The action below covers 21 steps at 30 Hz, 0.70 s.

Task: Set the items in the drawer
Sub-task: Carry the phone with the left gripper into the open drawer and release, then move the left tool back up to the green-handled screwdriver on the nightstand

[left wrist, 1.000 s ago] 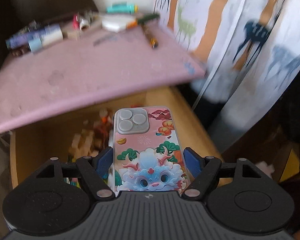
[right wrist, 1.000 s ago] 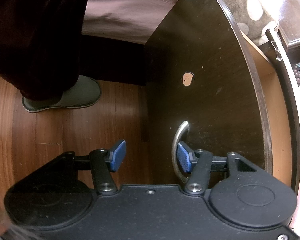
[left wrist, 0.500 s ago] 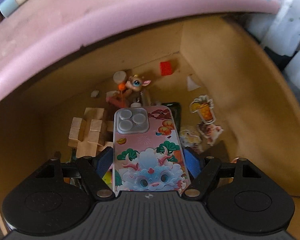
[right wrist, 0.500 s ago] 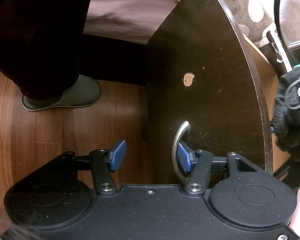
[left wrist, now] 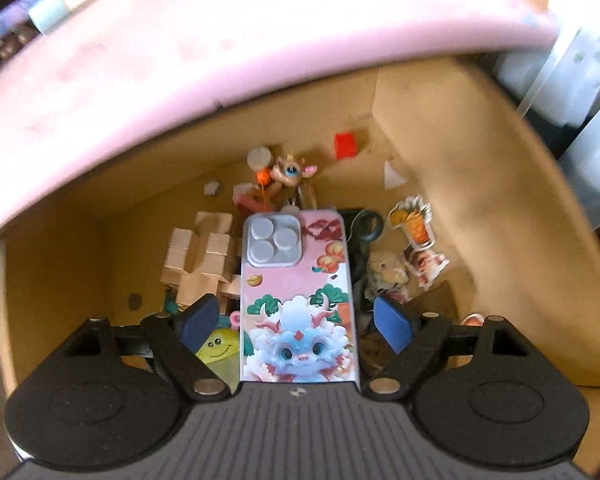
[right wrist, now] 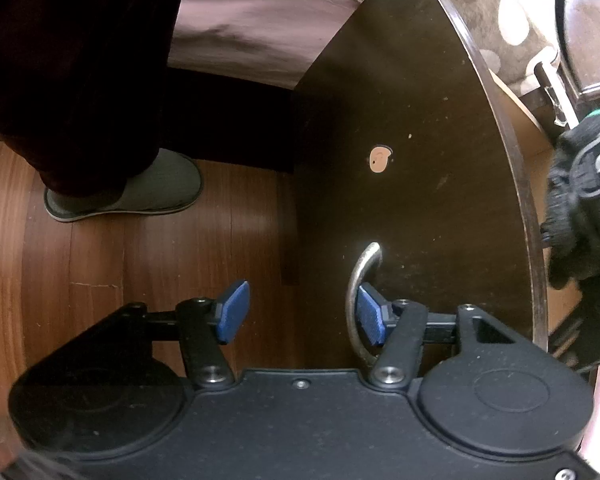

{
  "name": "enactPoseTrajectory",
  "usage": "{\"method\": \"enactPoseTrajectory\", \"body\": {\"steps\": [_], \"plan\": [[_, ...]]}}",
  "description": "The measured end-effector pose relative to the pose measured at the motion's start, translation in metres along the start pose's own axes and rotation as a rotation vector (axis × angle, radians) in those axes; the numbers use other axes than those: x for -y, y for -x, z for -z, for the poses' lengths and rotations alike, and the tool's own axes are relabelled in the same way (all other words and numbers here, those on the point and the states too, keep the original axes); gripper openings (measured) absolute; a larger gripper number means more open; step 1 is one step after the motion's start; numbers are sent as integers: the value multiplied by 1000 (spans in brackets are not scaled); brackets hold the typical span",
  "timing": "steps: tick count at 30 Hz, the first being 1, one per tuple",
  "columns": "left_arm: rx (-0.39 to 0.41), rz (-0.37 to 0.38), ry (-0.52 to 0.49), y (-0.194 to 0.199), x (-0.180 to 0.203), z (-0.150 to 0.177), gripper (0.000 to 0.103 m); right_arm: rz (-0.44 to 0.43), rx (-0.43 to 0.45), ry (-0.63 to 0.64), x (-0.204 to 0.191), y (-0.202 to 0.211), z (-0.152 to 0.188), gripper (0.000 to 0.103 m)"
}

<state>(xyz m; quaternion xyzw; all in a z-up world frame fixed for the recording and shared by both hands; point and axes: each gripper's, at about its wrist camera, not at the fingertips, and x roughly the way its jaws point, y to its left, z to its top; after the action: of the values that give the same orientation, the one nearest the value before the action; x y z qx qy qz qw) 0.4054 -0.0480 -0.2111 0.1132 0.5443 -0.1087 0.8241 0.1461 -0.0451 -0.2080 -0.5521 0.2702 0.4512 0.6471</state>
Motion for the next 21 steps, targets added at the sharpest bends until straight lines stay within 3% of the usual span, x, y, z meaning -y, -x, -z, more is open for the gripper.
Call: {"method": "enactPoseTrajectory", "body": {"steps": [6,12,21], "plan": [[117,45,66,58,-8,1,85,1,1,4,-1,-1,0,59],[294,89,137,104,-6,-12,85,1,1,5,-1,-1,0,59],[464,27,124,122,4,-55,85,0,1,4,0,-1,1,59]]}}
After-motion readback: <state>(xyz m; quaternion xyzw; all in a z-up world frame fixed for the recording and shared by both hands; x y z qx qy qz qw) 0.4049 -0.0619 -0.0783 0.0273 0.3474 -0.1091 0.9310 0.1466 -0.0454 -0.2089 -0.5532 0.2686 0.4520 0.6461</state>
